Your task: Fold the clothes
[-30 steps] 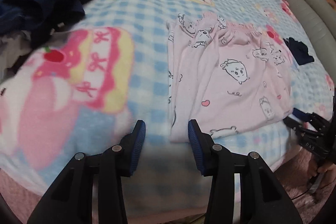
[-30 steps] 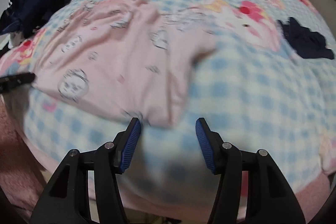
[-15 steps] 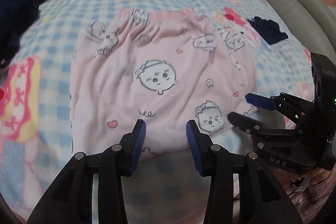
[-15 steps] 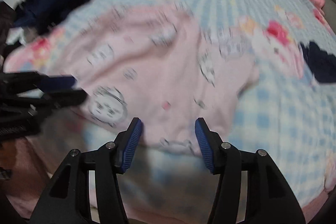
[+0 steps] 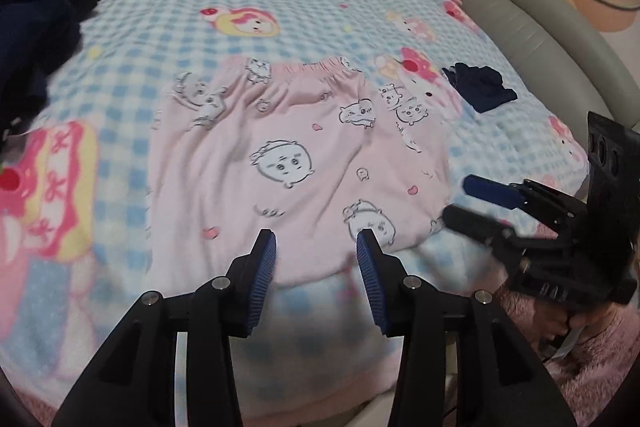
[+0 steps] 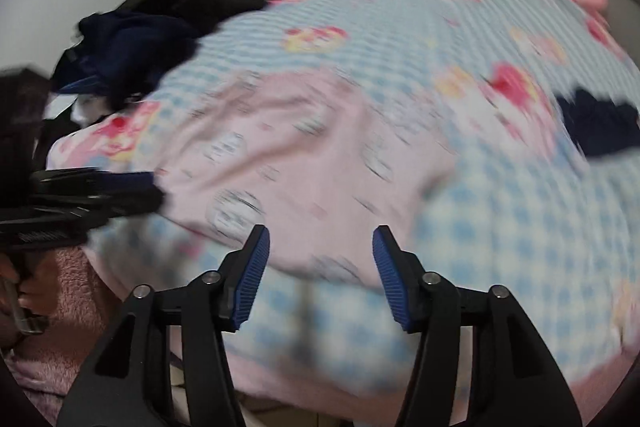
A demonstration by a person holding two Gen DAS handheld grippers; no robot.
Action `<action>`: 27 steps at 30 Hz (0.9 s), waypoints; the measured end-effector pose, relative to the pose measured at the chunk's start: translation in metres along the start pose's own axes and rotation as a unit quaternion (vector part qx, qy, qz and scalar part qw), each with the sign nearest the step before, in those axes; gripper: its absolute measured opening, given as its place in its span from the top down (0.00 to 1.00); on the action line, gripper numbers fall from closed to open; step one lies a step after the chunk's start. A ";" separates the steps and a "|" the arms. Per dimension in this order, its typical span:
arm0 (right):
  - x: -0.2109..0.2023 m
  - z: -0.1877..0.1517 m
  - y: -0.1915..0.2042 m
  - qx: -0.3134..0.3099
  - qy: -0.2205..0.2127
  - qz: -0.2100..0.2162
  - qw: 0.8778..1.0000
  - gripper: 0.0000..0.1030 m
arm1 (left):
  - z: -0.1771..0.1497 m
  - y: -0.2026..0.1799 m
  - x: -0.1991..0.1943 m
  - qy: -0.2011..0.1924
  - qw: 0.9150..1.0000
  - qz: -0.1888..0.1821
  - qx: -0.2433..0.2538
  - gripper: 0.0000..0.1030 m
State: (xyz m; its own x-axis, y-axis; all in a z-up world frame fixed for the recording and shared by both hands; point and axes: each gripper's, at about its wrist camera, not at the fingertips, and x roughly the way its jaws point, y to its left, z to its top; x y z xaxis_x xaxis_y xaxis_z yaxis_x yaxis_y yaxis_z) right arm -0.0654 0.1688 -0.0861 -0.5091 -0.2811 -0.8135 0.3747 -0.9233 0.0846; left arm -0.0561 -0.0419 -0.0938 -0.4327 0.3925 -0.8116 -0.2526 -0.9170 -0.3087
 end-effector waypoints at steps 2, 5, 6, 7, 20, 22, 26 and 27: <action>0.019 0.003 0.006 -0.014 0.021 0.000 1.000 0.46 | 0.001 0.004 0.010 0.014 1.000 0.012 -0.003 0.57; 0.042 -0.013 -0.010 -0.008 0.075 -0.034 0.997 0.47 | 0.001 0.013 0.019 0.030 0.999 0.029 -0.010 0.62; 0.040 -0.017 -0.017 -0.002 0.079 -0.037 0.996 0.47 | 0.000 0.020 0.013 0.028 0.999 0.034 -0.014 0.62; 0.034 -0.019 -0.023 0.002 0.082 -0.039 0.996 0.47 | -0.001 0.027 0.007 0.025 0.999 0.039 -0.018 0.62; 0.083 0.059 -0.009 0.002 0.072 -0.004 0.997 0.45 | 0.069 -0.015 0.071 -0.006 0.995 0.067 0.067 0.59; 0.092 0.052 -0.013 0.010 0.074 -0.012 0.997 0.45 | 0.068 -0.006 0.079 0.005 0.993 0.095 0.067 0.60; 0.084 0.046 -0.023 0.010 0.067 -0.048 0.997 0.50 | 0.074 0.025 0.067 0.008 0.994 0.101 0.028 0.82; 0.081 0.046 -0.028 0.012 0.065 -0.063 0.996 0.50 | 0.076 0.032 0.063 0.011 0.994 0.103 0.021 0.83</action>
